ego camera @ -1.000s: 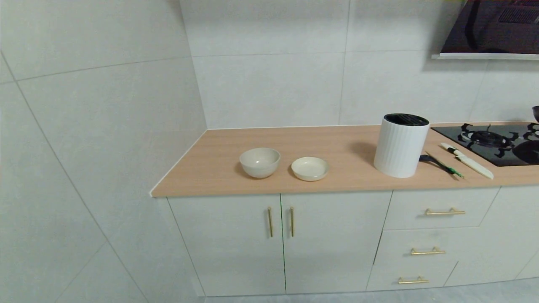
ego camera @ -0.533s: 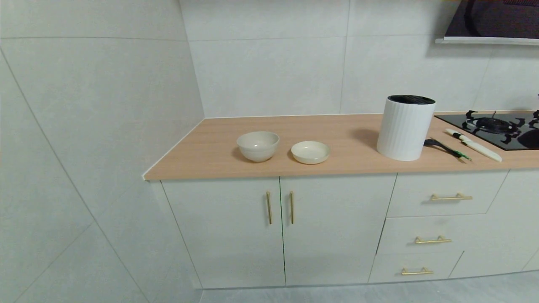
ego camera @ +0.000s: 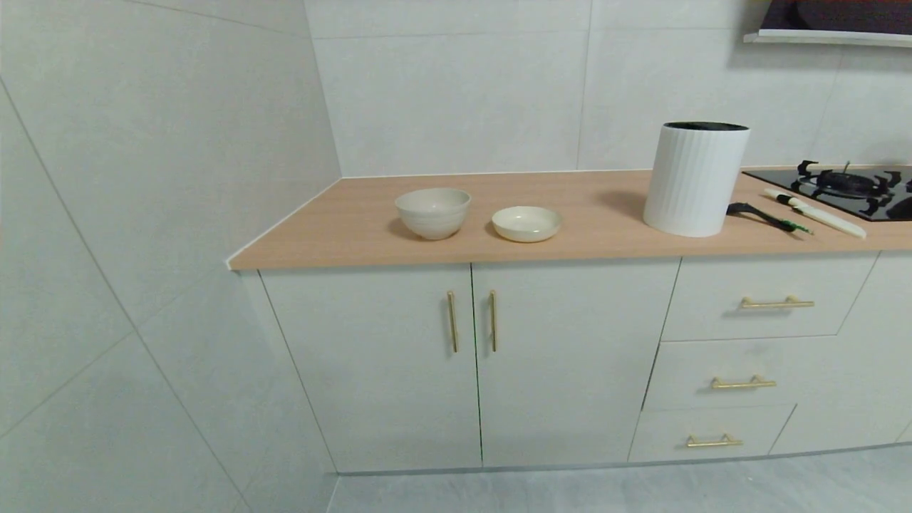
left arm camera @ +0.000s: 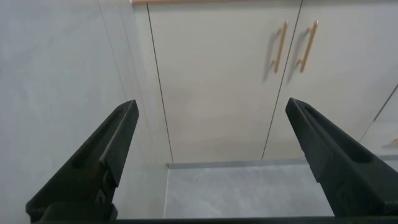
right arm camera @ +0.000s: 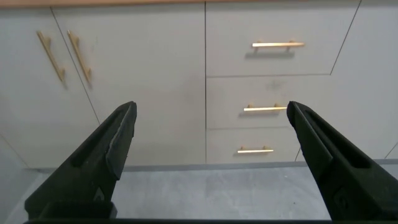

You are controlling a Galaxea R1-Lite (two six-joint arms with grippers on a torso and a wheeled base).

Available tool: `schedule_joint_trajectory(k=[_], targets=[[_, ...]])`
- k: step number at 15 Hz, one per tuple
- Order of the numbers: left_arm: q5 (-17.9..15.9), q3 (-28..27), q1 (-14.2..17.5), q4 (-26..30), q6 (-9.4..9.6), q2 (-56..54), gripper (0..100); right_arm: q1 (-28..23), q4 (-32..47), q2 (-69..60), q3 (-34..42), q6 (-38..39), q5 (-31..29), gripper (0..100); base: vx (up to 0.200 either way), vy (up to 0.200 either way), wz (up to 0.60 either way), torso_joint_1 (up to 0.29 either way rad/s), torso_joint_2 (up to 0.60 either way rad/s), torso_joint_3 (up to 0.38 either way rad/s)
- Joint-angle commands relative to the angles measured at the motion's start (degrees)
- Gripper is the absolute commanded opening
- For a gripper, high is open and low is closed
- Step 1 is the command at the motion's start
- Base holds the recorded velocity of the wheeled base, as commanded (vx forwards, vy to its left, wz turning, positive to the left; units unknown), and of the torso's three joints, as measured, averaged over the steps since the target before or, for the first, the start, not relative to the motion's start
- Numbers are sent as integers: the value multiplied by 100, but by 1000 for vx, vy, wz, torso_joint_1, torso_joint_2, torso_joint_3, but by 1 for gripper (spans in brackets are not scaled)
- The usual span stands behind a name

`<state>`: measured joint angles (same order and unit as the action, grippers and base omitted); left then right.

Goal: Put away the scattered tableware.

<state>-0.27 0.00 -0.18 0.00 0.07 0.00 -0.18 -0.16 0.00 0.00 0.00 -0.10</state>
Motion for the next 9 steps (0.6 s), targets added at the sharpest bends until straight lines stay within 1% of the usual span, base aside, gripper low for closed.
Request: schedule_joint_trajectory(k=[1, 6, 9], targets=[[0, 0, 1, 0, 1, 9, 100, 1, -2, 9, 0, 0, 1, 100, 0, 0, 0, -168, 461, 300], [0, 0, 1, 0, 1, 9, 100, 1, -2, 9, 0, 0, 1, 100, 0, 0, 0, -158, 464, 305], [0, 0, 1, 0, 1, 0, 100, 1, -2, 9, 0, 0, 1, 100, 0, 0, 0, -116, 447, 326]])
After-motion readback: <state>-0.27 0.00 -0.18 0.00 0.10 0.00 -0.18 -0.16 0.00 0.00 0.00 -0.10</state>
